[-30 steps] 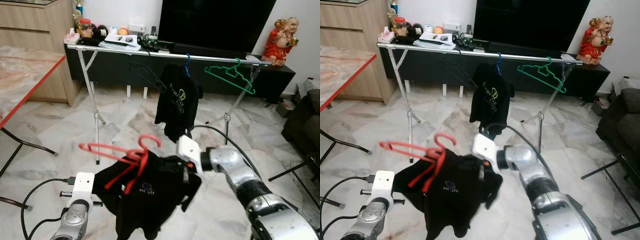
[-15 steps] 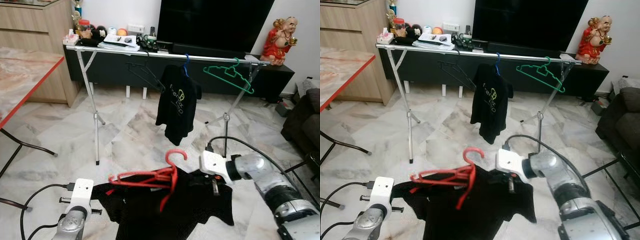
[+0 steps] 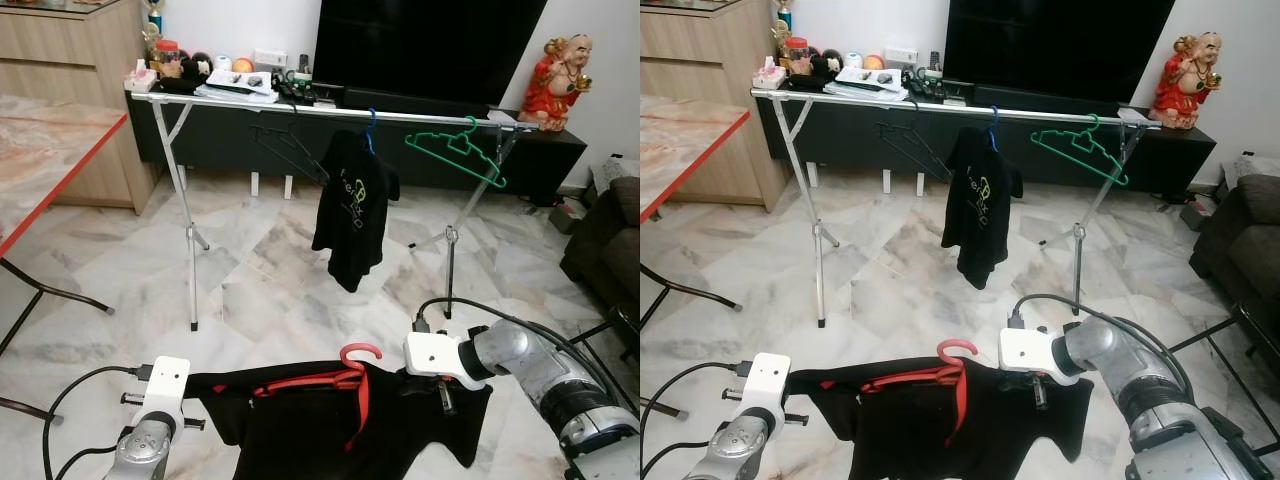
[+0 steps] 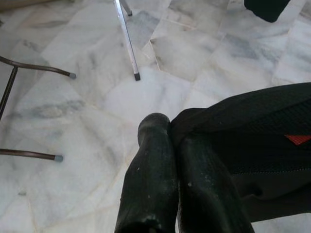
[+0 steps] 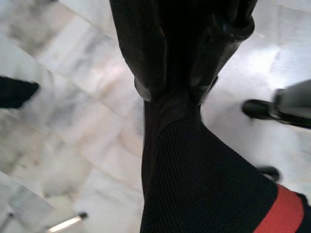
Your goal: Hang hanger
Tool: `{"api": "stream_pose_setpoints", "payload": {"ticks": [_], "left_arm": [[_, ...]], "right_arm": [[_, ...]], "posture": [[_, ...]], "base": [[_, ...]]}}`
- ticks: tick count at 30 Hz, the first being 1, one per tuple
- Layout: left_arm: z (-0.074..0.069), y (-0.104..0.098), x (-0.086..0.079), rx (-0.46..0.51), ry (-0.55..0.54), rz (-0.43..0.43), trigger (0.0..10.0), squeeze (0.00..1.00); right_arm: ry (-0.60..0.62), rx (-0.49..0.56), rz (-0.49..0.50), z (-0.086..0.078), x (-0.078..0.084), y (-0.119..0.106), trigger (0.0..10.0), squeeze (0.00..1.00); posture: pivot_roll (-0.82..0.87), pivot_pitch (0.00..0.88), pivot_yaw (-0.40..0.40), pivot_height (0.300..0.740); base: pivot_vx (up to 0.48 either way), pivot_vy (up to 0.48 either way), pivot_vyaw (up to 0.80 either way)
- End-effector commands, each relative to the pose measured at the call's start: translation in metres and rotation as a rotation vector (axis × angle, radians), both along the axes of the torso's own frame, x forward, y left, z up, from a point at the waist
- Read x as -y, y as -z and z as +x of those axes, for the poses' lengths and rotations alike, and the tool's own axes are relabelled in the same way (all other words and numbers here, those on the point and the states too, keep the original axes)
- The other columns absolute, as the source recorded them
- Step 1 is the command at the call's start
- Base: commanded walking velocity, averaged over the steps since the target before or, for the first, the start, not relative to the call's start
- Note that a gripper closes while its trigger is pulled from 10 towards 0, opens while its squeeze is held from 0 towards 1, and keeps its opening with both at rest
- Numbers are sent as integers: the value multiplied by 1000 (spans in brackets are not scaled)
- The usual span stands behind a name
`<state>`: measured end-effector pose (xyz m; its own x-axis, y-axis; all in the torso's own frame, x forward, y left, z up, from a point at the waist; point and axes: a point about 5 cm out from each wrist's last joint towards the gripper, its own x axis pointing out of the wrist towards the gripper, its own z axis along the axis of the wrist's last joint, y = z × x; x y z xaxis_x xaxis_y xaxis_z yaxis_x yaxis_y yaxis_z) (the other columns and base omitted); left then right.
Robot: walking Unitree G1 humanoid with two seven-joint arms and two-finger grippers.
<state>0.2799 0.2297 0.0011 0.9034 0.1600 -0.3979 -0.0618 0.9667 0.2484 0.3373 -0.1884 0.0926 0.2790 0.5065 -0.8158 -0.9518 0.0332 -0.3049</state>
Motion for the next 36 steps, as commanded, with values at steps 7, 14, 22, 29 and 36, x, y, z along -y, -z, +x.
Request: {"api": "stream_pose_setpoints", "payload": {"ticks": [7, 14, 22, 29, 36], "left_arm": [[2, -9, -21, 14, -45, 53, 0, 0], [10, -18, -19, 57, -29, 50, 0, 0], [18, -25, -13, 84, 5, 53, 0, 0], [22, -30, -12, 109, 16, 45, 0, 0], [31, -42, -2, 167, 111, -11, 0, 0]], "right_arm": [[94, 20, -52, 2, 24, -4, 0, 0], [152, 112, -60, 7, 23, -3, 0, 0], [192, 168, 21, 12, 15, -5, 0, 0], [148, 89, -13, 4, 17, 3, 0, 0], [130, 55, -165, -4, 29, 16, 0, 0]], "posture": [[44, 0, -111, 740], [50, 0, -119, 740], [51, 0, -124, 740], [56, 0, -130, 740], [61, 0, -134, 740]], "base": [[0, 0, 0], [0, 0, 0], [0, 0, 0], [0, 0, 0], [0, 0, 0]]}}
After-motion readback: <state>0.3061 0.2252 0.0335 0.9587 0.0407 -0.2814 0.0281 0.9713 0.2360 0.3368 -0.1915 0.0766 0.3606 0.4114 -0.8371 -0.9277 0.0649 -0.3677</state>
